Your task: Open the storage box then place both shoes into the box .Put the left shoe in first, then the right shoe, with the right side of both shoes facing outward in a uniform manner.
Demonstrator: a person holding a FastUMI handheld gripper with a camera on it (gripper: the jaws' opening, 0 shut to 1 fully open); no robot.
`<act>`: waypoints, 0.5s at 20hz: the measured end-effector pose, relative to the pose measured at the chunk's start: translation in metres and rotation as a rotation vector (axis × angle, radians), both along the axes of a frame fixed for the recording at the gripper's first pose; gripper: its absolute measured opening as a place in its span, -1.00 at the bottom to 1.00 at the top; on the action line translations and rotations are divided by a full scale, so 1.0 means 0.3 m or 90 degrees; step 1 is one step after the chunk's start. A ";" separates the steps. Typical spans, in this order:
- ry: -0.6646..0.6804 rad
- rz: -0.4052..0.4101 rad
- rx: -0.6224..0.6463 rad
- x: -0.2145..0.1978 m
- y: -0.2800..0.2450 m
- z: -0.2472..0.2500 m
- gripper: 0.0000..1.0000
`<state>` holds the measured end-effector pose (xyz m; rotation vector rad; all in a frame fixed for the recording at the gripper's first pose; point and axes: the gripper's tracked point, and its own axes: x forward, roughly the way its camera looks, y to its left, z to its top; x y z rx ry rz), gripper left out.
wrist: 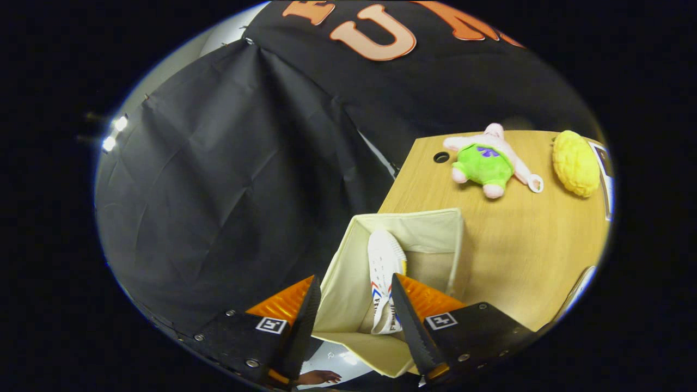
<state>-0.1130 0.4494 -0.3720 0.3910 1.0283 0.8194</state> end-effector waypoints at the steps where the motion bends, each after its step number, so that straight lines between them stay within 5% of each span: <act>1: -0.008 -0.018 -0.006 0.023 -0.056 0.006 0.63; 5: -0.051 -0.099 -0.059 0.107 -0.327 -0.010 0.90; 10: -0.054 -0.195 -0.155 0.137 -0.690 -0.155 0.92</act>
